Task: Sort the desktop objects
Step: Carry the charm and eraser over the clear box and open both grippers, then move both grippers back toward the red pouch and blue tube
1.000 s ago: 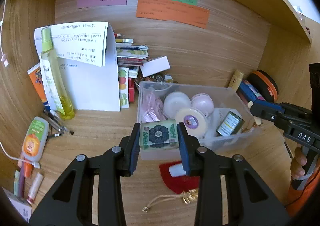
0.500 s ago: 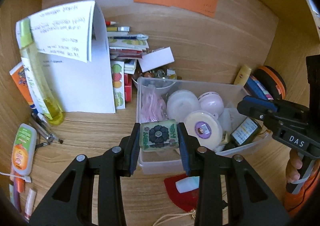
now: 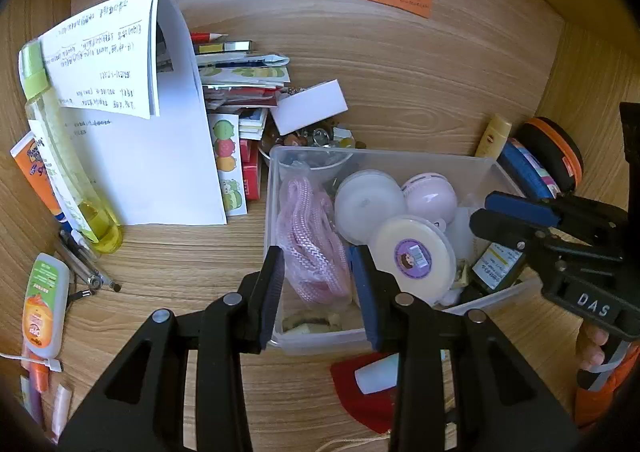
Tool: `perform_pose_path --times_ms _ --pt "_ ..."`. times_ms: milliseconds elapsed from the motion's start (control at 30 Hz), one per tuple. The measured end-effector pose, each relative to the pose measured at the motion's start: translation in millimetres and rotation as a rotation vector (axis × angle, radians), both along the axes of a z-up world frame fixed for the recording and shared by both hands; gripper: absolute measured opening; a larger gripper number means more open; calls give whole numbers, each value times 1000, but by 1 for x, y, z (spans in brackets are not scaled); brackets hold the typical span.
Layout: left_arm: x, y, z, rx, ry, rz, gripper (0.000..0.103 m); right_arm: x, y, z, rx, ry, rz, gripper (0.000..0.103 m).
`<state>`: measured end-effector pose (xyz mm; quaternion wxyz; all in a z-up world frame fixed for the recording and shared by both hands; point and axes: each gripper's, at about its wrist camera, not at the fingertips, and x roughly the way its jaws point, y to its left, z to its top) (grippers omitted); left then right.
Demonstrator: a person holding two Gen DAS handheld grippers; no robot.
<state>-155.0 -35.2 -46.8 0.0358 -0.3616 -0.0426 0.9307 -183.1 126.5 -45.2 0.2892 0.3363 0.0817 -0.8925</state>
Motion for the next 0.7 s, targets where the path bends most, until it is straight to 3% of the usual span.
perform_pose_path --times_ms 67,333,433,533,700 --pt "2 0 2 0 3 0 35 3 -1 1 15 18 -8 39" --pt "17 2 13 -17 28 9 38 19 -3 15 43 113 -19 62" --pt "24 0 17 -27 43 22 45 24 -2 19 43 127 -18 64" --pt "33 0 21 -30 56 28 50 29 -1 22 49 139 -25 74" --pt "46 3 26 -52 75 39 57 41 4 27 43 152 -33 75"
